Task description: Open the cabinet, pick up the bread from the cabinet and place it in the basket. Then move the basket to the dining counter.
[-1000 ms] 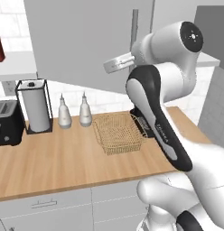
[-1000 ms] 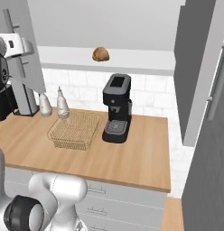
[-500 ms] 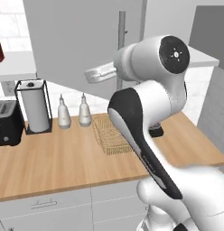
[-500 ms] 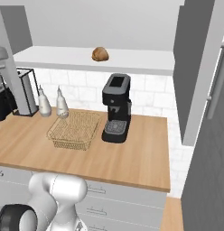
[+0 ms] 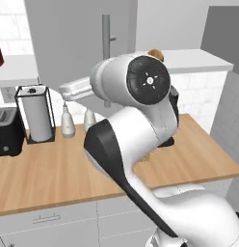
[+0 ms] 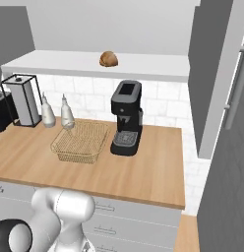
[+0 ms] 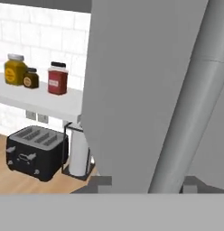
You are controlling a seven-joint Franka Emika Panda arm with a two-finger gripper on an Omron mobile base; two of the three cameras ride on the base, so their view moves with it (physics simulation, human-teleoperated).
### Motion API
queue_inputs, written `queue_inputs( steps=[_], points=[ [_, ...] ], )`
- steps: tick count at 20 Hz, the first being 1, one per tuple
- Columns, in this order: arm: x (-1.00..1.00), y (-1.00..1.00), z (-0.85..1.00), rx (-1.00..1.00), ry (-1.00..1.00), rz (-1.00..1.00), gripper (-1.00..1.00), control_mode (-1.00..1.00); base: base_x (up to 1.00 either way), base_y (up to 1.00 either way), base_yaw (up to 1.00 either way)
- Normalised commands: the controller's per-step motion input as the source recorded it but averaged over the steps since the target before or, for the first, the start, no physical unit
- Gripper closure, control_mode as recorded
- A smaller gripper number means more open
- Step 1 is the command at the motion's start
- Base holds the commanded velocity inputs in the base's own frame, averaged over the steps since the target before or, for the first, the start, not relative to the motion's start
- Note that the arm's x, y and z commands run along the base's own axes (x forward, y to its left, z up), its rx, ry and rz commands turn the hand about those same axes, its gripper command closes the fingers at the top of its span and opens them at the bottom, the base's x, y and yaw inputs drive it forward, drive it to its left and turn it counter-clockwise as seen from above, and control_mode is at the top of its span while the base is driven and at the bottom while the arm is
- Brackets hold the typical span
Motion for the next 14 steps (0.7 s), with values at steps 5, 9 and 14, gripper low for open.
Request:
queue_inputs(
  steps=[5, 9, 14],
  points=[
    [-0.93, -0.55, 0.24, 0.16, -0.17, 0.00, 1.00, -1.00, 0.00, 0.00, 0.00],
    [-0.92, -0.97, 0.20, 0.26, -0.27, 0.00, 1.00, -1.00, 0.00, 0.00, 0.00],
    [-0.61, -1.00, 0.11, 0.54, -0.10, 0.00, 1.00, -1.00, 0.00, 0.00, 0.00]
  ],
)
